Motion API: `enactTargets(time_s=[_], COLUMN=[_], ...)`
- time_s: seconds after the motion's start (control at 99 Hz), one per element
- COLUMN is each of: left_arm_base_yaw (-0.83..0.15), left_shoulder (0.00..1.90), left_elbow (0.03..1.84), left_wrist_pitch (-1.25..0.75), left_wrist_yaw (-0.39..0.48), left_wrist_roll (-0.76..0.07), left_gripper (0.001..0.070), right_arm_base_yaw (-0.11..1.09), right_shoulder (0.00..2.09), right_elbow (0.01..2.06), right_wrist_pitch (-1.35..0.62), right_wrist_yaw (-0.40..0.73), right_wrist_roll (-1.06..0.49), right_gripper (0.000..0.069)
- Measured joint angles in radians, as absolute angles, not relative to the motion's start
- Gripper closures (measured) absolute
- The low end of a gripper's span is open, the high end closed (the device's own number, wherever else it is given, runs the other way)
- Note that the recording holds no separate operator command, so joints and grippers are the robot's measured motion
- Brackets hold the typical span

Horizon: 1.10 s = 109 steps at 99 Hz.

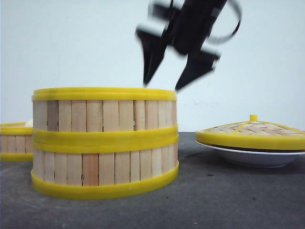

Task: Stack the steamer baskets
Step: 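Open the right gripper and raise it away from the stack, then reach the left gripper to the rim of the remaining bun basket and grasp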

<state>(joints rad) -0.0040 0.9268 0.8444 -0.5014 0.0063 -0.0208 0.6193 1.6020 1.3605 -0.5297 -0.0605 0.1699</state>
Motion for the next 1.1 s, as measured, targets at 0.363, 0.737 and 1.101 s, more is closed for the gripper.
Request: enactTargets(time_s=[0.363,0.737,1.101], left_arm_base_yaw=[0.113,0.146,0.148], left_shoulder=[1.382,1.736,1.880], left_elbow=[1.065,1.277,1.310], left_wrist_pitch=[-0.374,-0.382,-0.361], left_wrist_yaw=[0.006,0.006,0.006], left_wrist_roll=[-0.030,-0.030,-0.042], left_gripper=[0.0287,0.0322,0.0398], right_arm_base_yaw=[0.497,0.327,0.307], right_shoulder=[1.276,0.958,0.868], right_elbow=[1.311,1.093,1.091], right_wrist_pitch=[-0.798,-0.940,-0.987], right_wrist_yaw=[0.054,0.064,0.083], right_wrist_roll=[0.130,0.128,0.132], right_gripper=[0.0195,0.0195,0.0195])
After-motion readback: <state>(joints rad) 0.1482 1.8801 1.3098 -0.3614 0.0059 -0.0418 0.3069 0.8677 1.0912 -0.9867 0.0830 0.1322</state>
